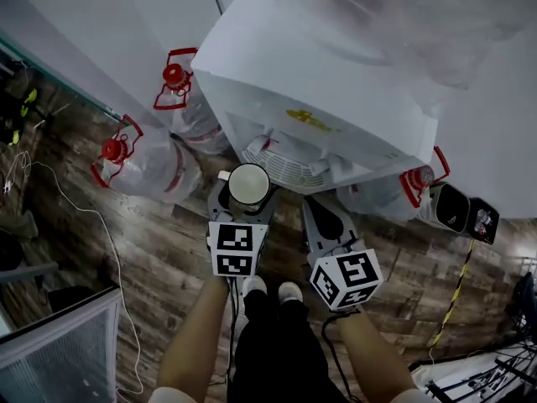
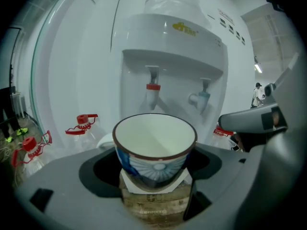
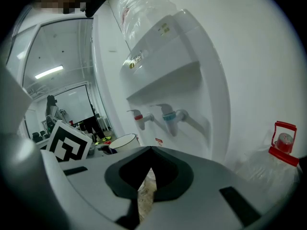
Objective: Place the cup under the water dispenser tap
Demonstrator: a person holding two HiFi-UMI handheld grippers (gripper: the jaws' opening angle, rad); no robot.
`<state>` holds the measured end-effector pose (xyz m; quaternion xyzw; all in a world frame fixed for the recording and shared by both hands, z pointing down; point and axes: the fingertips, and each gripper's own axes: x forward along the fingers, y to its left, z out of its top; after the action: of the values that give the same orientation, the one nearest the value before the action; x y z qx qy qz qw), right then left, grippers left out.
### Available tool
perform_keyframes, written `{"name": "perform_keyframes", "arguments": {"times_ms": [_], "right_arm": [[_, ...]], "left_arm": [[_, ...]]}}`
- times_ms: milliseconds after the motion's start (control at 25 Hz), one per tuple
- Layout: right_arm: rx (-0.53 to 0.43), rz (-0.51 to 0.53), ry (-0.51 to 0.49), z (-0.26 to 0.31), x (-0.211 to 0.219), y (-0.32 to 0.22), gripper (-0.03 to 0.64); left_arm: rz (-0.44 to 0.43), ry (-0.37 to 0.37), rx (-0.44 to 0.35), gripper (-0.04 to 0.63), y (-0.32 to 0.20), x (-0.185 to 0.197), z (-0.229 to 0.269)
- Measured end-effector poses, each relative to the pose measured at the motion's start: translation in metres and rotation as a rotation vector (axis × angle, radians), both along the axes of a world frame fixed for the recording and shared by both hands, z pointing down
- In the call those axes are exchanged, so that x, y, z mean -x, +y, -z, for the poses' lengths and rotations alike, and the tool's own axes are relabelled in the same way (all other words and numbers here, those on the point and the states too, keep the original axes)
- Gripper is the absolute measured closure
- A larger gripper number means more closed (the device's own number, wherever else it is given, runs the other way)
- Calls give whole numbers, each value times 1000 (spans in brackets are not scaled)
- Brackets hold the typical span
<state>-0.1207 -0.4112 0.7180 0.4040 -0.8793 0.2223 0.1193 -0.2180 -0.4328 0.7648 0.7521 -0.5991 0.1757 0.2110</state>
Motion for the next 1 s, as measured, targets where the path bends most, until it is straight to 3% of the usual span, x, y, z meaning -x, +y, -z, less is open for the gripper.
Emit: {"name": "perform_keyframes", "arguments": {"times_ms": [320,1000], "right_arm": [[-19,26,-7,-28,21,-15,595],[-6,-13,-18,-57,13,-17,595]], "left_arm": [[-7,-3,-12,163,-36,3,-33],[-6,-26,-17,163,-71,3,-74]]}}
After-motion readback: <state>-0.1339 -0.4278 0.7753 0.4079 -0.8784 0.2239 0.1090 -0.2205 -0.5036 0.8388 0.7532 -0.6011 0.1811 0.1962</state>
